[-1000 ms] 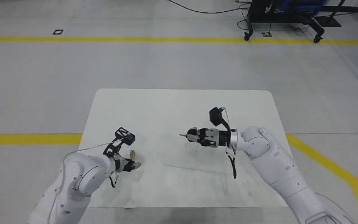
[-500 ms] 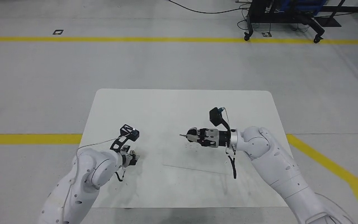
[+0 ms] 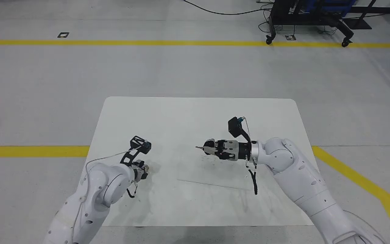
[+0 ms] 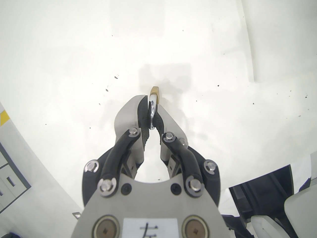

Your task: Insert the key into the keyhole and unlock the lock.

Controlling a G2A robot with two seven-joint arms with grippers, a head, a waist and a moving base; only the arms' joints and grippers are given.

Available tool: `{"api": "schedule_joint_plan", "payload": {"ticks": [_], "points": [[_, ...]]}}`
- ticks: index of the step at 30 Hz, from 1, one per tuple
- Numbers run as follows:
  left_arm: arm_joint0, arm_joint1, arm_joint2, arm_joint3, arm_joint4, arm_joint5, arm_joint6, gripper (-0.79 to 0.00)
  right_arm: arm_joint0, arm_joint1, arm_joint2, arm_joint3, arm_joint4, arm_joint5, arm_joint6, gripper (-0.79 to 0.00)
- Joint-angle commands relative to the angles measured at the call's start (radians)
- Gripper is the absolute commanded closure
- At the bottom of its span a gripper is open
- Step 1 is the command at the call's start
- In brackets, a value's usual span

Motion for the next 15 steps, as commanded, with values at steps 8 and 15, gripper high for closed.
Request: {"api": "schedule_joint_plan", "payload": {"ticks": [8, 15], "points": [[-0.007, -0.004, 0.008, 0.013, 0.001, -0.005, 0.006, 0.000, 0.000, 0.000, 0.000, 0.000, 0.000, 0.000, 0.000, 0.000], [-0.012, -0.007, 0.014, 0.016, 0.001, -0.009, 0.012, 0.000, 0.000, 0.000, 0.000, 0.000, 0.000, 0.000, 0.000, 0.000]]}}
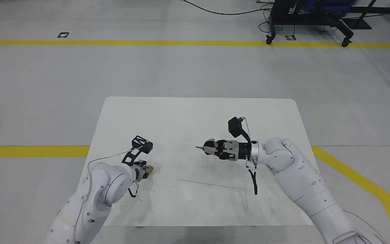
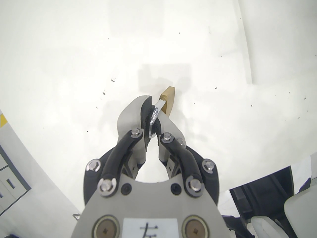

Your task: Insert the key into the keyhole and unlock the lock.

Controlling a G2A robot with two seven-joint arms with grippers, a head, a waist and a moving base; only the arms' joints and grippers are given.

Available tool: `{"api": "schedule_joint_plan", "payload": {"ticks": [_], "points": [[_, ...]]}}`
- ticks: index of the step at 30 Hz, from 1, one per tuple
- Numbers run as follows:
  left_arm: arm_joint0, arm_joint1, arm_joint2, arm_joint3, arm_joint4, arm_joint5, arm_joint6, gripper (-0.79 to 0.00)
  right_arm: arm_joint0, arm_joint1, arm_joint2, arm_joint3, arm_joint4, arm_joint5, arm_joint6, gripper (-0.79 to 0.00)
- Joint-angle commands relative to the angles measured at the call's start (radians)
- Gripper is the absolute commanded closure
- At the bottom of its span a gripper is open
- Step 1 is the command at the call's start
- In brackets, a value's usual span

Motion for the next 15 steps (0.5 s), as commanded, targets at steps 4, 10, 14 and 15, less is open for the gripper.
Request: {"api": "schedule_joint_plan", "payload": {"ticks": [4, 10, 14, 15], "points": [[0.005, -0.005, -0.035, 0.008, -0.125, -0.029, 0.133, 0.000, 0.000, 0.000, 0.000, 0.000, 0.000, 0.000, 0.000, 0.000], [0.092, -0.002, -0.235, 0.059, -0.585, -0.274, 0.451, 0.000, 0.000, 0.000, 0.000, 0.000, 0.000, 0.000, 0.000, 0.000], [0.089, -0.001, -0.275, 0.135, -0.763, -0.430, 0.506, 0.000, 0.000, 0.000, 0.000, 0.000, 0.000, 0.000, 0.000, 0.000], [0.081, 0.000, -0.275, 0.141, -0.761, -0.442, 0.505, 0.000, 0.000, 0.000, 0.000, 0.000, 0.000, 0.000, 0.000, 0.000]]}}
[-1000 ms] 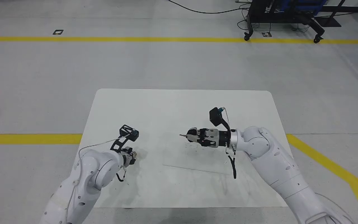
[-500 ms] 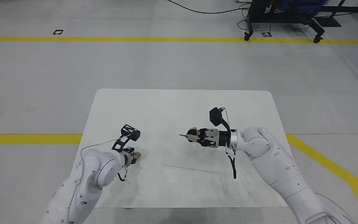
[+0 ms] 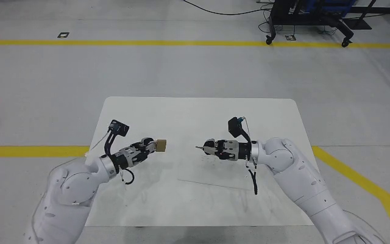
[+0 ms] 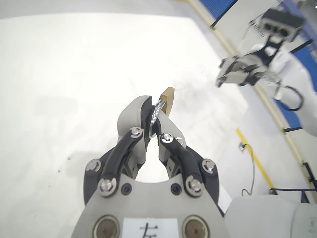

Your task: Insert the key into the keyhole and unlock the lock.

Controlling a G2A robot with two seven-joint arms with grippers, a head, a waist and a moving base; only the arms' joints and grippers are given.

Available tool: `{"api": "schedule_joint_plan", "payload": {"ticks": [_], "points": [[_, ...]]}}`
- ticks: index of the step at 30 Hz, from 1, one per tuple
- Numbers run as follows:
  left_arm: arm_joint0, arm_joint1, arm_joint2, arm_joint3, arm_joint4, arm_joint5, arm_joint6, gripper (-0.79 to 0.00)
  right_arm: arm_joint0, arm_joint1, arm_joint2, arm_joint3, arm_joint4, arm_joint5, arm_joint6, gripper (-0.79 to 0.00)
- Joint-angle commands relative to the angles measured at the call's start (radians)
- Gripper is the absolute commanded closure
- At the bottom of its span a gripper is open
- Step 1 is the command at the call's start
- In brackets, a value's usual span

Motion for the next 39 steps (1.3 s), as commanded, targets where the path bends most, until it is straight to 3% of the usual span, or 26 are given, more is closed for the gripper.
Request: {"api": "schedule_joint_plan", "payload": {"ticks": [1, 7, 12, 19, 32, 39], "points": [[-0.008, 0.000, 0.002, 0.011, -0.009, -0.020, -0.002, 0.000, 0.000, 0.000, 0.000, 0.000, 0.000, 0.000, 0.000, 0.000], [-0.006, -0.001, 0.010, 0.013, -0.033, -0.022, 0.006, 0.000, 0.000, 0.000, 0.000, 0.000, 0.000, 0.000, 0.000, 0.000], [-0.075, -0.014, 0.089, 0.129, -0.267, -0.078, -0.027, 0.000, 0.005, -0.015, -0.036, -0.017, 0.009, 0.049, -0.076, 0.000], [-0.167, -0.021, 0.171, 0.254, -0.463, -0.120, -0.180, 0.000, 0.079, -0.059, -0.103, 0.058, 0.062, -0.008, -0.256, 0.000], [-0.234, -0.020, 0.205, 0.342, -0.558, -0.136, -0.279, 0.000, 0.235, -0.156, -0.301, 0.212, 0.044, -0.020, -0.308, 0.000], [-0.250, -0.019, 0.198, 0.373, -0.554, -0.117, -0.249, 0.000, 0.255, -0.172, -0.321, 0.254, 0.060, -0.066, -0.299, 0.000]]}}
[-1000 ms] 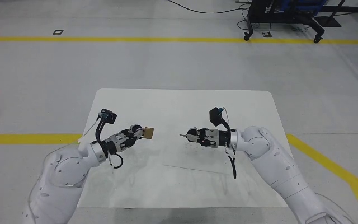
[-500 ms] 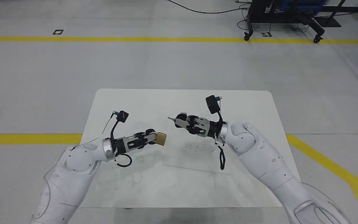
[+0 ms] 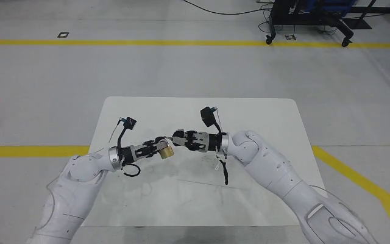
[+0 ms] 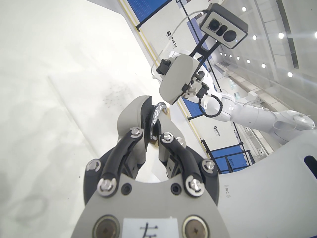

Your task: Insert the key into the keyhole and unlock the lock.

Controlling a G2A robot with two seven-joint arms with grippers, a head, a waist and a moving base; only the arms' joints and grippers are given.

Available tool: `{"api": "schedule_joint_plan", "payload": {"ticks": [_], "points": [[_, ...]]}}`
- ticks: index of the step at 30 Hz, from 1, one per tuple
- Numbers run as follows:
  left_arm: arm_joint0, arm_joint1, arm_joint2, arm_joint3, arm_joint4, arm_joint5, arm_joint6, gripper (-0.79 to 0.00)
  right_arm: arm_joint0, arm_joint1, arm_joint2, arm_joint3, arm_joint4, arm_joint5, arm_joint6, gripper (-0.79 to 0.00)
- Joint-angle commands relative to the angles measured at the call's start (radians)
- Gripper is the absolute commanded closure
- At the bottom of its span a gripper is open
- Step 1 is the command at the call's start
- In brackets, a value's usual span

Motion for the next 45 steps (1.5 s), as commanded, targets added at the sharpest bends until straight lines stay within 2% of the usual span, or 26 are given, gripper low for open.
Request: {"api": "schedule_joint_plan", "payload": {"ticks": [1, 12, 13, 16, 17, 19, 21, 24, 28, 30, 33, 43, 44, 45], "points": [[0.000, 0.000, 0.001, 0.002, 0.005, 0.003, 0.014, 0.000, 0.001, -0.001, 0.001, 0.006, 0.002, -0.005, 0.004, 0.000], [0.004, -0.001, 0.008, -0.004, 0.007, 0.013, 0.025, 0.000, -0.002, 0.003, 0.033, 0.003, -0.036, -0.006, -0.025, 0.000], [0.015, -0.004, 0.032, -0.018, -0.004, 0.044, 0.011, 0.000, -0.002, 0.003, 0.033, 0.003, -0.036, -0.006, -0.025, 0.000], [-0.014, -0.012, 0.084, -0.005, 0.007, 0.236, 0.014, 0.000, -0.005, 0.003, 0.035, -0.001, -0.033, -0.002, -0.031, 0.000], [-0.030, -0.017, 0.101, 0.011, -0.021, 0.315, 0.020, 0.000, -0.023, 0.002, 0.036, -0.020, -0.006, 0.001, -0.046, 0.000], [-0.065, -0.027, 0.123, 0.039, -0.073, 0.411, 0.042, 0.000, -0.053, 0.004, 0.029, -0.037, 0.108, -0.012, -0.020, 0.000], [-0.098, -0.038, 0.135, 0.056, -0.148, 0.459, 0.057, 0.000, -0.080, 0.012, 0.013, -0.053, 0.313, -0.036, 0.062, 0.000], [-0.140, -0.050, 0.152, 0.093, -0.226, 0.537, 0.057, 0.000, -0.098, 0.042, 0.032, -0.050, 0.531, -0.011, 0.230, 0.000], [-0.196, -0.061, 0.181, 0.136, -0.249, 0.652, 0.062, 0.000, -0.162, 0.091, 0.102, -0.099, 0.709, 0.073, 0.403, 0.000], [-0.222, -0.065, 0.188, 0.142, -0.241, 0.649, 0.074, 0.000, -0.205, 0.117, 0.153, -0.150, 0.730, 0.145, 0.454, 0.000], [-0.237, -0.067, 0.195, 0.146, -0.211, 0.627, 0.084, 0.000, -0.288, 0.155, 0.246, -0.250, 0.676, 0.255, 0.453, 0.000], [-0.237, -0.067, 0.195, 0.146, -0.211, 0.627, 0.084, 0.000, -0.288, 0.155, 0.246, -0.250, 0.676, 0.255, 0.453, 0.000], [-0.236, -0.066, 0.197, 0.151, -0.192, 0.639, 0.103, 0.000, -0.288, 0.155, 0.246, -0.250, 0.676, 0.255, 0.453, 0.000], [-0.247, -0.061, 0.215, 0.113, -0.050, 0.647, 0.163, 0.000, -0.288, 0.155, 0.246, -0.250, 0.676, 0.255, 0.453, 0.000]]}}
